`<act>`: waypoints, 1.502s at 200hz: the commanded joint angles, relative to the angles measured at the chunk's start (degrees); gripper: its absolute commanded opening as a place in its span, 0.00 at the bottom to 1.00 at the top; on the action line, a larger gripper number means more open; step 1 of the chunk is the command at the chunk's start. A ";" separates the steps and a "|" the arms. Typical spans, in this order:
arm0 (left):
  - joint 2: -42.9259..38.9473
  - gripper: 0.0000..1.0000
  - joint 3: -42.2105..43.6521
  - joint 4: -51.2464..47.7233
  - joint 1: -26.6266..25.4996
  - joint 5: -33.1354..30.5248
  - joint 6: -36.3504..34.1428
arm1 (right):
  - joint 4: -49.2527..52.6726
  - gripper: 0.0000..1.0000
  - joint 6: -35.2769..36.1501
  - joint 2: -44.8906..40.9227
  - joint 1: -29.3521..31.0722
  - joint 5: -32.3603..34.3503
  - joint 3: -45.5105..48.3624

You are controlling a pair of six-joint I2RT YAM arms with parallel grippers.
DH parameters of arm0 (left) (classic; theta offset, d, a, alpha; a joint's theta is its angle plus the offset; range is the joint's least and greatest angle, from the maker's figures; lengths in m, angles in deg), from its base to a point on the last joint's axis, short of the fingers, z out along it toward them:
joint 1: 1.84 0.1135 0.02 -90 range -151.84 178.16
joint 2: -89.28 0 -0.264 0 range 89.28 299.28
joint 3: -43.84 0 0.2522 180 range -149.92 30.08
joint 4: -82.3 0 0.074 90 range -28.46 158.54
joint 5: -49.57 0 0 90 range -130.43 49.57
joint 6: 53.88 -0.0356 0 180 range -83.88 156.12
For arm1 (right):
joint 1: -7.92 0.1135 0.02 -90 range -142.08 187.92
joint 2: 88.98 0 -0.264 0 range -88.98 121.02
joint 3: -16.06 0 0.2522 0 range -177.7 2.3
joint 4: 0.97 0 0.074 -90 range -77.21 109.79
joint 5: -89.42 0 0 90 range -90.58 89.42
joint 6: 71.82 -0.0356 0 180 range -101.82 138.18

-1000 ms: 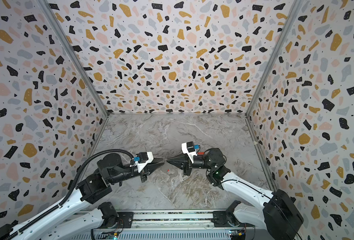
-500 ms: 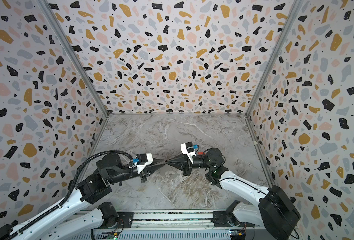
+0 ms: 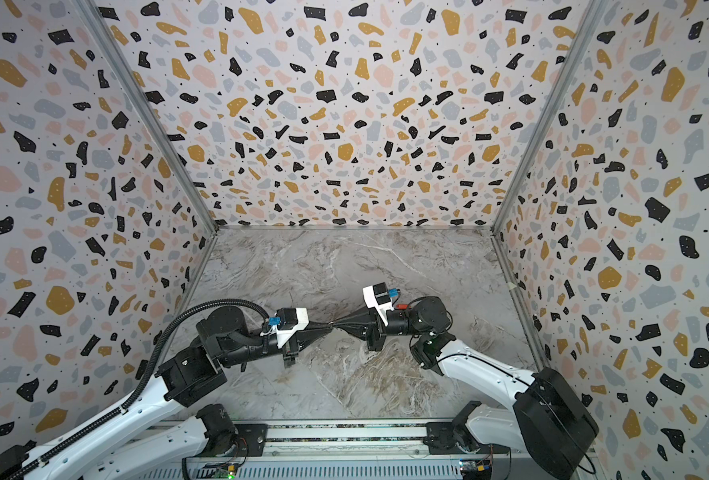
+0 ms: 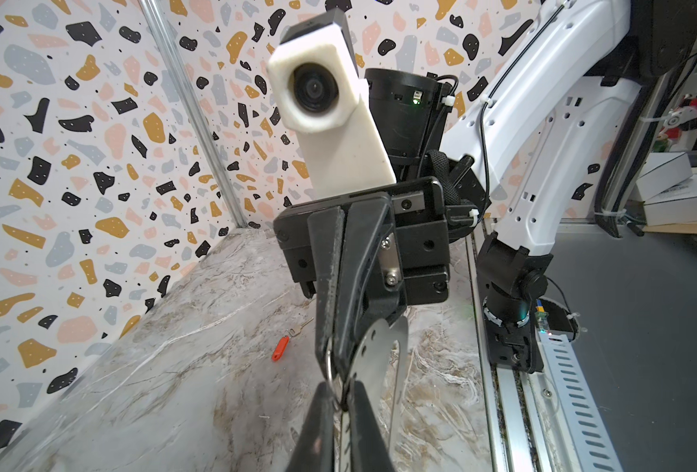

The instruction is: Put the keys on the keyring

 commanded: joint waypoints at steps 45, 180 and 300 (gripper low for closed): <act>0.00 0.00 0.38 6.81 0.13 -2.95 2.40 | -3.41 0.00 -1.01 0.34 0.47 -0.36 -0.87; -0.04 0.01 1.32 10.01 0.14 -2.92 3.74 | -1.79 0.00 -0.66 0.11 0.38 -0.29 -1.15; 1.96 0.00 2.83 14.26 0.13 -5.58 7.10 | 5.26 0.00 3.39 -1.56 -0.47 1.62 -2.28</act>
